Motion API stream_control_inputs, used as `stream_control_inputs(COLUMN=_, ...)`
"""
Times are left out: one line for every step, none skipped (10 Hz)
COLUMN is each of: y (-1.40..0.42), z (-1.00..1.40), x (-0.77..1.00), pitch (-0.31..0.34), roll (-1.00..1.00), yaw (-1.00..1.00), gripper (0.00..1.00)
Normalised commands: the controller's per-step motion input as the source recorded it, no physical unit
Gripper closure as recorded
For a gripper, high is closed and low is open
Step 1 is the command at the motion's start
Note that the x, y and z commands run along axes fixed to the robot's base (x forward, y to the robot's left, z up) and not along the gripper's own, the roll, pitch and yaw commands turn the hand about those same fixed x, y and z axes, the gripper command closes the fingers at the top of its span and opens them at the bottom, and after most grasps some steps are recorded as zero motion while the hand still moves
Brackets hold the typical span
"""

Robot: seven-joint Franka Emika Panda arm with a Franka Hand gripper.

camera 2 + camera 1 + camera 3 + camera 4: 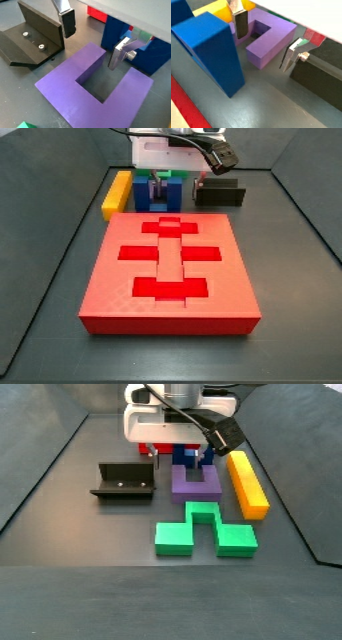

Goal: Pick up the purple object. Move up. Place the purple object on the fixture. Regrasp the purple object. Move to above the board. Insert the purple object.
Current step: Pick up the purple object.

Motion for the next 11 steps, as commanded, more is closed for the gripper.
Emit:
stream_control_inputs(y=0.0, z=-0.26, x=-0.01, pitch=0.01, roll=0.08, yaw=0.05, gripper=0.0)
stream_control_inputs(y=0.0, z=-0.25, x=-0.02, pitch=0.01, roll=0.07, yaw=0.05, gripper=0.0)
stream_control_inputs(y=0.0, z=-0.19, x=0.0, pitch=0.013, roll=0.04, yaw=0.04, gripper=0.0)
stream_control_inputs(y=0.07, z=-0.13, x=0.0, pitch=0.013, roll=0.0, yaw=0.06, gripper=0.0)
stream_control_inputs(y=0.03, z=-0.05, x=-0.13, pitch=0.0, roll=0.0, yaw=0.08, gripper=0.0)
stream_control_inputs(y=0.0, z=0.0, x=-0.23, pitch=0.0, roll=0.02, yaw=0.07, gripper=0.0)
stream_control_inputs(y=0.0, z=-0.01, x=-0.1, pitch=0.0, roll=0.0, yaw=0.01, gripper=0.0)
stream_control_inputs(y=0.0, z=-0.01, x=-0.06, pitch=0.0, roll=0.0, yaw=0.0, gripper=0.0)
stream_control_inputs(y=0.0, z=-0.04, x=-0.04, pitch=0.0, roll=0.0, yaw=0.0, gripper=0.0)
stream_control_inputs(y=0.0, z=-0.07, x=0.0, pitch=0.0, roll=0.0, yaw=0.0, gripper=0.0)
stream_control_inputs(y=0.0, z=-0.14, x=0.0, pitch=0.0, roll=0.02, yaw=0.0, gripper=0.0)
